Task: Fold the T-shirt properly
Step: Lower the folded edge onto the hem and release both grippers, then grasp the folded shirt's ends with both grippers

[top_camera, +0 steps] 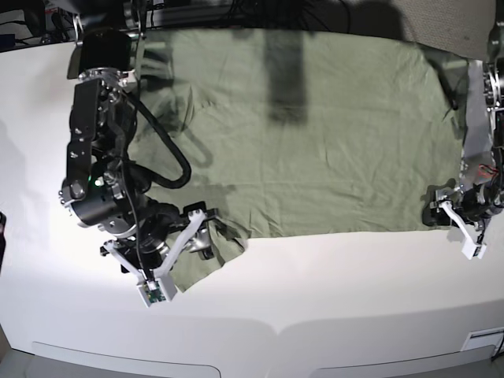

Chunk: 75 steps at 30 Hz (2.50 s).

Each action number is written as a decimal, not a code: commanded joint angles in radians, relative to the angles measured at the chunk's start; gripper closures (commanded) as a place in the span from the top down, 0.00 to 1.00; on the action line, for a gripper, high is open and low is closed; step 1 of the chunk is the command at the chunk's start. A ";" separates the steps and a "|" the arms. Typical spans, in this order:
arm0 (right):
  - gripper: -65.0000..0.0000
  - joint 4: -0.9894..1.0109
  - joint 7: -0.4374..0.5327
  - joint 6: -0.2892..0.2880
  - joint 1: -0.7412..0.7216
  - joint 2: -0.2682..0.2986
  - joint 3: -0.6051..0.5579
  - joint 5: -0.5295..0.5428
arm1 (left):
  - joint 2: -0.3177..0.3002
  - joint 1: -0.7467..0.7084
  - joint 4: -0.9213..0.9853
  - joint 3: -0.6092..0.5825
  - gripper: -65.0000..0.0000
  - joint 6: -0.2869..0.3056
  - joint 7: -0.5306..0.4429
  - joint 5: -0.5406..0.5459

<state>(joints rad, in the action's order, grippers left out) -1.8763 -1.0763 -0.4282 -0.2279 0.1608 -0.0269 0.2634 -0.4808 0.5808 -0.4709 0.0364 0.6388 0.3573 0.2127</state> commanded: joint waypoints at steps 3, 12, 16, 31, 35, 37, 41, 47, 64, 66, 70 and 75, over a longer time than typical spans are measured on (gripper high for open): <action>0.64 -0.015 -0.010 -0.003 -0.024 0.003 0.002 0.005 | -0.012 0.028 -0.013 0.002 0.69 -0.224 -0.098 -0.085; 0.64 -0.015 -0.012 -0.002 -0.024 0.002 0.002 0.006 | -0.003 -0.004 -0.013 0.002 0.69 0.059 0.114 0.159; 0.64 -0.015 -0.013 -0.002 -0.024 0.003 0.002 0.005 | 0.000 0.019 -0.013 0.002 0.69 0.059 0.175 0.269; 0.64 -0.015 -0.028 -0.002 -0.024 0.003 0.002 0.005 | -0.013 0.056 -0.013 0.002 0.69 0.059 0.348 0.337; 0.64 -0.015 -0.032 -0.002 -0.024 0.003 0.002 0.005 | -0.019 0.056 -0.013 0.002 0.69 0.059 0.354 0.338; 0.64 -0.015 -0.032 -0.002 -0.024 0.002 0.002 0.005 | -0.018 0.056 -0.013 0.002 0.65 0.059 0.356 0.339; 0.64 -0.015 -0.041 -0.002 -0.024 0.003 0.002 0.005 | -0.018 0.056 -0.013 0.002 0.19 0.059 0.361 0.339; 0.64 -0.015 -0.049 -0.002 -0.024 0.002 0.002 0.003 | -0.024 0.056 -0.013 0.002 0.00 0.059 0.298 0.339; 0.64 0.361 0.021 -0.002 -0.172 0.071 0.163 -0.111 | -0.024 0.053 -0.013 0.002 0.00 0.059 0.270 0.343; 0.64 0.476 0.023 -0.002 -0.235 0.103 0.165 -0.110 | -0.024 0.054 -0.013 0.002 0.00 0.059 0.271 0.352; 0.64 0.700 0.028 -0.002 -0.352 0.166 0.164 -0.111 | -0.024 0.053 -0.013 0.002 0.00 0.059 0.270 0.392; 0.64 0.972 0.024 -0.002 -0.452 0.222 0.164 -0.107 | -0.024 0.053 -0.013 0.002 0.00 0.059 0.270 0.391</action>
<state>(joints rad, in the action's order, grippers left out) -0.8833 -1.0626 -0.4278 -0.6460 0.3725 0.1352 0.1547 -0.4847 0.6044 -0.4709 0.0372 0.6884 0.6464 0.5861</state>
